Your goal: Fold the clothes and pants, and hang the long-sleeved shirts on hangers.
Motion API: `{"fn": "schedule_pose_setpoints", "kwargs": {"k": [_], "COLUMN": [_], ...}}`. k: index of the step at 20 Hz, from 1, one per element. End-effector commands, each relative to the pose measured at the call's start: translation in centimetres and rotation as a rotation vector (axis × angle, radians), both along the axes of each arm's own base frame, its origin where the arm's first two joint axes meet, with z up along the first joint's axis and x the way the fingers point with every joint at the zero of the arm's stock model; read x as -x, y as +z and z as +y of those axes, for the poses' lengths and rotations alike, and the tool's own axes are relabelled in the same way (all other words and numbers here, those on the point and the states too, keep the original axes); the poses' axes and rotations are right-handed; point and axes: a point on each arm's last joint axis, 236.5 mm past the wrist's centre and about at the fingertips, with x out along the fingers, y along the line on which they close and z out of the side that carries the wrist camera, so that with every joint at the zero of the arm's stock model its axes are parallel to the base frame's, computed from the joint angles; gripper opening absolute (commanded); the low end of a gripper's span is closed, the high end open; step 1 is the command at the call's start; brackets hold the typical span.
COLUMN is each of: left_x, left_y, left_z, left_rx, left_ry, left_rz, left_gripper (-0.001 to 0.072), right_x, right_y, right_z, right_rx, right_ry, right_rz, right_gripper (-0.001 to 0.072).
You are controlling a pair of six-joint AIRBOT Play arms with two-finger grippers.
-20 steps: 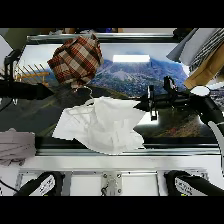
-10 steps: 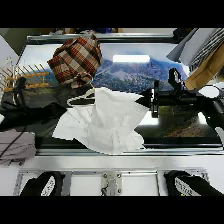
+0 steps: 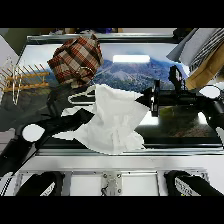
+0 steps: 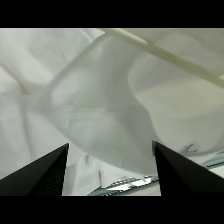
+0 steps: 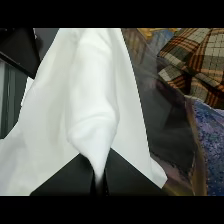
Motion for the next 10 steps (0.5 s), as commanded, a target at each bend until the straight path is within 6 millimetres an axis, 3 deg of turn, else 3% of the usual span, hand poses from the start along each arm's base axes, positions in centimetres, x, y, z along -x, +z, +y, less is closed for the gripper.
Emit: {"fn": "schedule_pose_setpoints", "kwargs": {"k": [1, 4, 10], "left_x": [-1.0, -2.5, -2.7], "left_y": [-0.5, -0.1, -2.0], "left_z": [-3.1, -3.9, -4.4], "left_rx": [0.041, 0.043, 0.045], "left_ry": [0.012, 0.017, 0.028], "left_rz": [0.006, -0.008, 0.063], "left_gripper": [0.0563, 0.0563, 0.0563], "right_x": [0.1, 0.1, 0.4], "right_y": [0.1, 0.1, 0.5], "right_z": [0.0, 0.1, 0.1], "right_rx": [-0.002, -0.002, -0.002], "right_ry": [0.003, 0.004, 0.004], "right_rz": [0.003, 0.004, -0.011], "right_gripper": [0.0008, 0.0008, 0.0008]}}
